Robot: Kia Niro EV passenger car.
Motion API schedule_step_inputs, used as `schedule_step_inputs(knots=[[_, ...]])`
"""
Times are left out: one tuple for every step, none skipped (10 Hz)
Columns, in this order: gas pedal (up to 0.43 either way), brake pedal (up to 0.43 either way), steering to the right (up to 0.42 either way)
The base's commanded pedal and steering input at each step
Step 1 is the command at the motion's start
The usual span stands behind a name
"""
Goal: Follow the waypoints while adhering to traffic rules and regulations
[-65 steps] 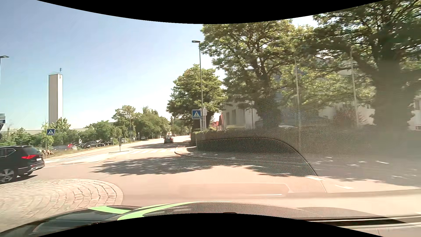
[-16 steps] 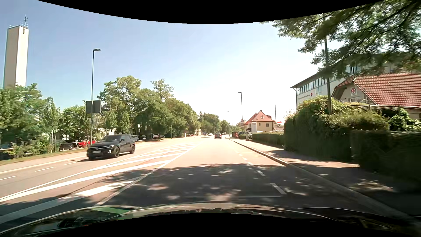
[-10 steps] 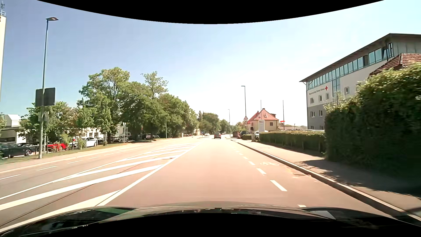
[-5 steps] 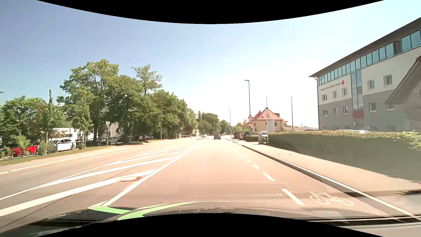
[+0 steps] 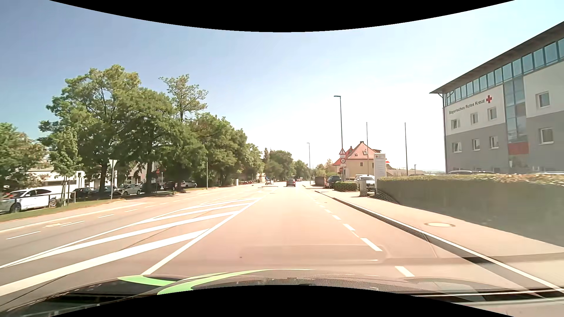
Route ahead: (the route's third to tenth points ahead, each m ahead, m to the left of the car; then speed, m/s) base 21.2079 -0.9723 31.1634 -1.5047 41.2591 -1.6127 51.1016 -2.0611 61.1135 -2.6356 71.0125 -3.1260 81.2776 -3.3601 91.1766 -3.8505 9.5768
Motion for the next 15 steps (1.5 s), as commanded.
schedule_step_inputs(knots=[[0.047, 0.0, 0.001], [0.047, 0.0, 0.001], [0.047, 0.0, 0.001], [0.047, 0.0, 0.001], [0.047, 0.0, 0.002], [0.0, 0.0, 0.001], [0.0, 0.0, 0.002], [0.0, 0.0, 0.001], [0.0, 0.0, 0.002], [0.0, 0.049, 0.001], [0.0, 0.11, 0.002], [0.0, 0.14, 0.002], [0.0, 0.165, 0.002], [0.0, 0.177, 0.002], [0.0, 0.183, 0.001]])
